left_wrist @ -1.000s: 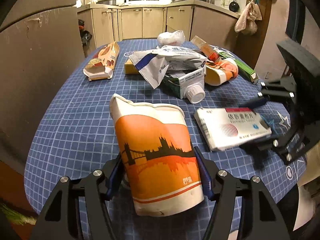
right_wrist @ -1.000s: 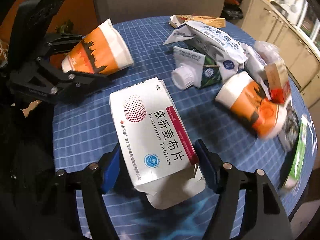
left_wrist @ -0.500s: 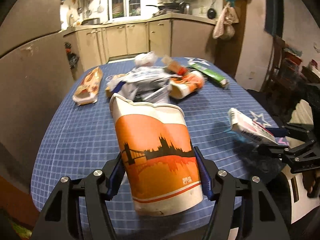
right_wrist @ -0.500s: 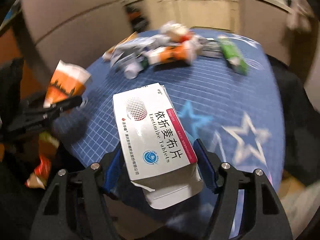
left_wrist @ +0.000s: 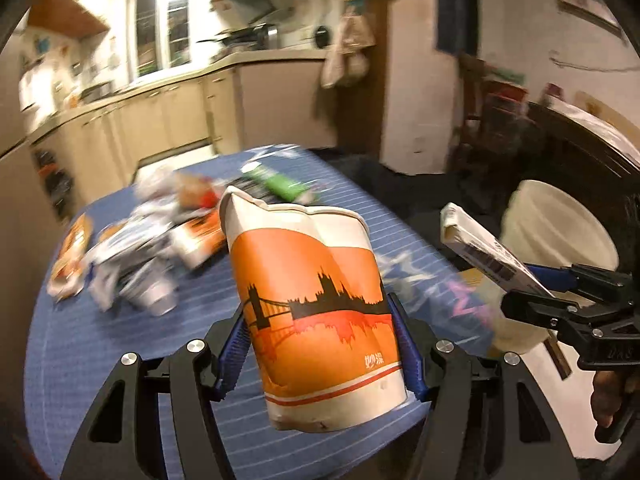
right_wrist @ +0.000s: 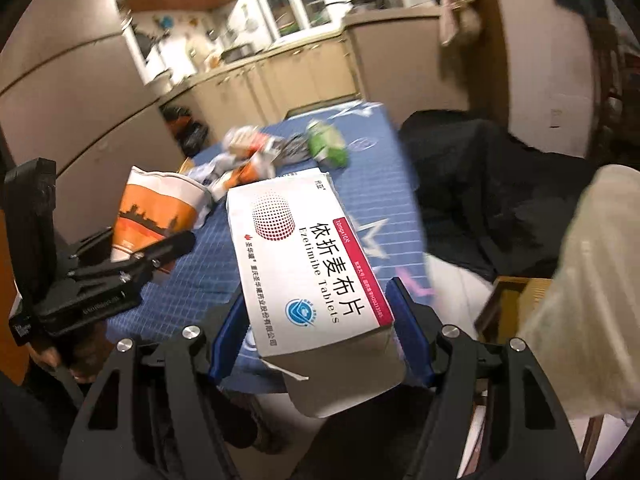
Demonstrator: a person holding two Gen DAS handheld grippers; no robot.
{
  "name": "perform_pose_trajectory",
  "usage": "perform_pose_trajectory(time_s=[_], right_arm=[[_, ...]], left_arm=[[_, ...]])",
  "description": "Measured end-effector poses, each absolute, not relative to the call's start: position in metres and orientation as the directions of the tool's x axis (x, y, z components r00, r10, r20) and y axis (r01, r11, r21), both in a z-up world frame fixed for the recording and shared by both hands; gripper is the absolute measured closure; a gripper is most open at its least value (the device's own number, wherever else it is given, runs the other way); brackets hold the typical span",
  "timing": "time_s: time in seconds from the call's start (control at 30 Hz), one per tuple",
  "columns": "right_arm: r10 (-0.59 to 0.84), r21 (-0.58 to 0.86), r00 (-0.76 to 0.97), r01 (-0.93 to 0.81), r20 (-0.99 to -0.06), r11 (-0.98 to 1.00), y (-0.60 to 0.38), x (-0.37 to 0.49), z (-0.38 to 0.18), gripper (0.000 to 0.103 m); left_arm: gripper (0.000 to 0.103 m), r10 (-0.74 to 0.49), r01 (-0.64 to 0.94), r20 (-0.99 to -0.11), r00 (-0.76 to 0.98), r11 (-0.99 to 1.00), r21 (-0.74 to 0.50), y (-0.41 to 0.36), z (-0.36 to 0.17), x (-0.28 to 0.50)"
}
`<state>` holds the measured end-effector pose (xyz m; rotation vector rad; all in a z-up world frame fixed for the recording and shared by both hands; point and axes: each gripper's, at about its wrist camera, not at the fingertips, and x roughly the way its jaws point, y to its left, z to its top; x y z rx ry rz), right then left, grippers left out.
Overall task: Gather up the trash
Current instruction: 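Carry the cup and medicine box in both tools over the white bucket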
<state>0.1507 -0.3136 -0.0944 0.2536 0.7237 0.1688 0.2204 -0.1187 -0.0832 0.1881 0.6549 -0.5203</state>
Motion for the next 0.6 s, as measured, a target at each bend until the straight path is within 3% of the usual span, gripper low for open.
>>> perform_pose_trajectory(time_s=[0.6], right_arm=[[-0.149,0.265,0.829,0.335,-0.539,0.904,-0.468,0.077,-0.059,0.039]], left_arm=[[0.038,-0.676,0.816,-0.573,0.464,0.578,-0.021,-0.315,-0.062,0.199]])
